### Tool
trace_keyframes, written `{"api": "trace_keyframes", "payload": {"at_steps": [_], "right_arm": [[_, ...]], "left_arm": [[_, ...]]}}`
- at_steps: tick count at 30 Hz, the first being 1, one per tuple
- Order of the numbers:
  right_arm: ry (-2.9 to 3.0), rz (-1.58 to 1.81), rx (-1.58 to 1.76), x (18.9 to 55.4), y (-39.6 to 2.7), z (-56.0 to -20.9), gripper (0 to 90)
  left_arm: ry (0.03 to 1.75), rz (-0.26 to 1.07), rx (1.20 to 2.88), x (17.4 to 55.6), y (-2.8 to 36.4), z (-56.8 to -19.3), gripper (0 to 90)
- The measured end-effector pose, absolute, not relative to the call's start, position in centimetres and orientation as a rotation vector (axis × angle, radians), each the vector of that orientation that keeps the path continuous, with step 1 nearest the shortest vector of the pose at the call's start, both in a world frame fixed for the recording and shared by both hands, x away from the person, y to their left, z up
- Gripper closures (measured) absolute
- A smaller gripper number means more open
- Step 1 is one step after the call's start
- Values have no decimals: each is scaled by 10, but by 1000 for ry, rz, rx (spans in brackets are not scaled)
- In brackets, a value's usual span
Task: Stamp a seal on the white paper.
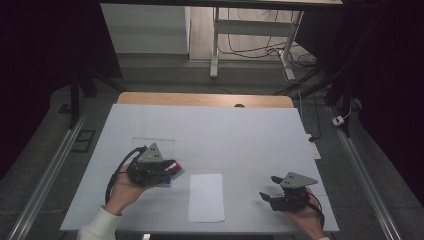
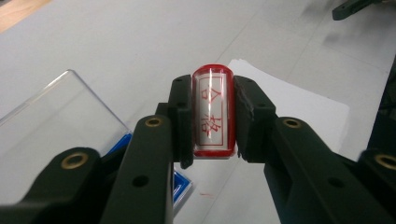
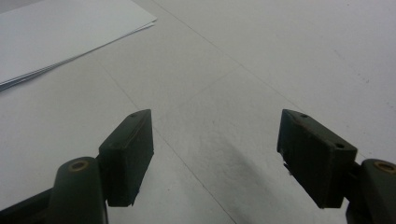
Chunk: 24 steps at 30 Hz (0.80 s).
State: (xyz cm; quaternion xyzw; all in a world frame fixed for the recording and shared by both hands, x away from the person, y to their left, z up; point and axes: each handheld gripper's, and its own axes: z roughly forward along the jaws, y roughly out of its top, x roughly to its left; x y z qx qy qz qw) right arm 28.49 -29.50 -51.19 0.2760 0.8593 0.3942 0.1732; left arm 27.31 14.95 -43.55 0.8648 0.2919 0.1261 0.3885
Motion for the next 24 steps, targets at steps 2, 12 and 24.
{"api": "trace_keyframes", "payload": {"at_steps": [2,12,24], "right_arm": [[2439,1117,782,285,-295,-512,271],[2436,1114,778,283,-295,-512,271],[2443,1115,776,283,-293,-513,271]], "left_arm": [[737,318,2203,273,148,-436,699],[706,288,2226,273,133,-442,699],[664,266,2249,271,116,-448,699]]}}
